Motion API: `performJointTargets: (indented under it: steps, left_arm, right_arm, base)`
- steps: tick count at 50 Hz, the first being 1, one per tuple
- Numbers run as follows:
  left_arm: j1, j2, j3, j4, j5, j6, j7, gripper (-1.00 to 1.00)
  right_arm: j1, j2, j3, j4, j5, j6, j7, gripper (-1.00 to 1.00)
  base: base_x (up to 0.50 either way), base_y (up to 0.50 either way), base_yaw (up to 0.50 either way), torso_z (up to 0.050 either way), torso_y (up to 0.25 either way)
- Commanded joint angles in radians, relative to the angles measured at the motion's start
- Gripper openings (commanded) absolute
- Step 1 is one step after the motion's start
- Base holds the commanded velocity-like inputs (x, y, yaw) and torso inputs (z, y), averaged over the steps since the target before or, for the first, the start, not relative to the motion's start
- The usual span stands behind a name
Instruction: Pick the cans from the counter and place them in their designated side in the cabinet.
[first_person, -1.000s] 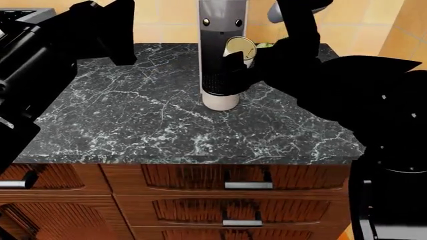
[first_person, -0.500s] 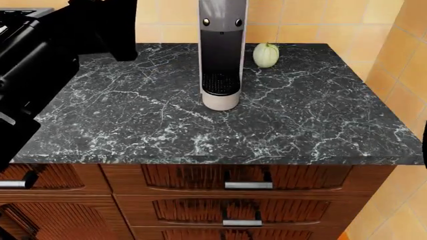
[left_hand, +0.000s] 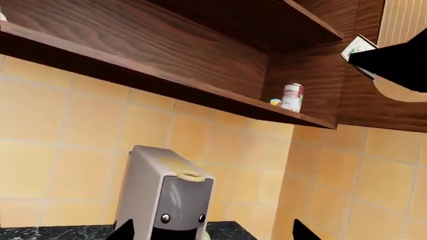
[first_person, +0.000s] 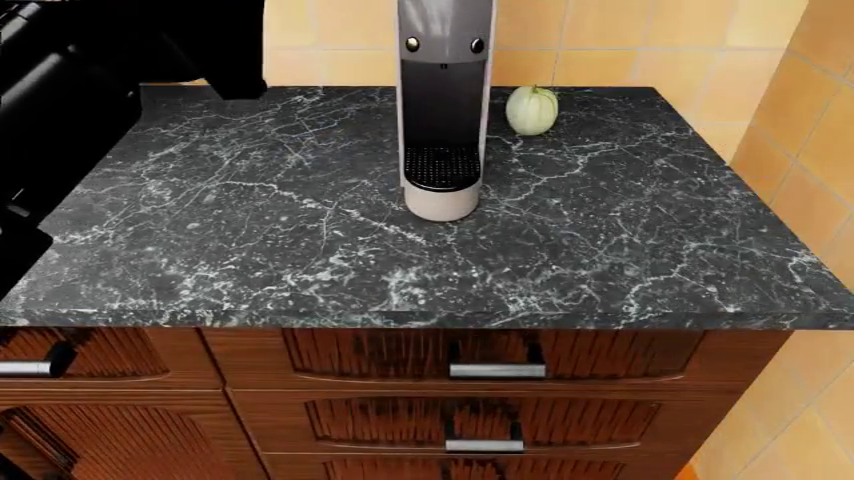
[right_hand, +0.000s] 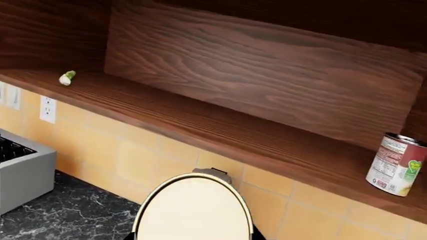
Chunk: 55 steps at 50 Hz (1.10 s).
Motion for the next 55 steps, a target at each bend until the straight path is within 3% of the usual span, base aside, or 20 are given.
performJointTargets:
  steps: [1, 38, 55]
  left_arm:
    - [-0.093, -0.019, 0.009, 0.027, -0.086, -0.014, -0.061, 1.0]
    - [-0.216, -0.026, 0.043, -0.034, -0.116, -0.036, -0.035, 1.0]
    - [-0.251, -0.031, 0.063, -0.045, -0.131, -0.049, -0.042, 1.0]
  right_arm:
    - [0.039, -0.027, 0.033, 0.05, -0.127, -0.037, -0.022, -1.0]
    - [0.039, -0.027, 0.033, 0.05, -0.127, -0.037, -0.022, -1.0]
    - [0.039, -0.027, 0.033, 0.05, -0.127, -0.037, -0.022, -1.0]
  base:
    - [0.0, 0.0, 0.0, 0.0, 0.0]
    - [0.0, 0.0, 0.0, 0.0, 0.0]
    - [0.0, -0.26, 0.0, 0.0, 0.0]
